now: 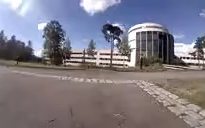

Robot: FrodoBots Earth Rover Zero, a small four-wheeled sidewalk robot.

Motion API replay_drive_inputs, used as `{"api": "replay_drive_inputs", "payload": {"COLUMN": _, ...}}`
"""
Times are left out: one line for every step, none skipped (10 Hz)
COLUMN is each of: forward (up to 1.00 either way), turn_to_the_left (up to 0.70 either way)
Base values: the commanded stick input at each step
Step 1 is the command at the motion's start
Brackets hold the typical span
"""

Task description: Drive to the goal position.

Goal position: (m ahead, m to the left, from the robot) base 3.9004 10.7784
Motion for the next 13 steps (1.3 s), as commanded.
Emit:
{"api": "replay_drive_inputs", "payload": {"forward": 1.00, "turn_to_the_left": 0.00}}
{"api": "replay_drive_inputs", "payload": {"forward": 1.00, "turn_to_the_left": 0.00}}
{"api": "replay_drive_inputs", "payload": {"forward": 1.00, "turn_to_the_left": 0.00}}
{"api": "replay_drive_inputs", "payload": {"forward": 0.45, "turn_to_the_left": 0.00}}
{"api": "replay_drive_inputs", "payload": {"forward": 0.00, "turn_to_the_left": 0.00}}
{"api": "replay_drive_inputs", "payload": {"forward": 0.00, "turn_to_the_left": 0.00}}
{"api": "replay_drive_inputs", "payload": {"forward": 0.00, "turn_to_the_left": 0.00}}
{"api": "replay_drive_inputs", "payload": {"forward": 0.00, "turn_to_the_left": 0.00}}
{"api": "replay_drive_inputs", "payload": {"forward": 0.00, "turn_to_the_left": 0.00}}
{"api": "replay_drive_inputs", "payload": {"forward": 0.00, "turn_to_the_left": 0.00}}
{"api": "replay_drive_inputs", "payload": {"forward": 0.00, "turn_to_the_left": 0.00}}
{"api": "replay_drive_inputs", "payload": {"forward": 0.00, "turn_to_the_left": 0.00}}
{"api": "replay_drive_inputs", "payload": {"forward": 0.00, "turn_to_the_left": 0.00}}
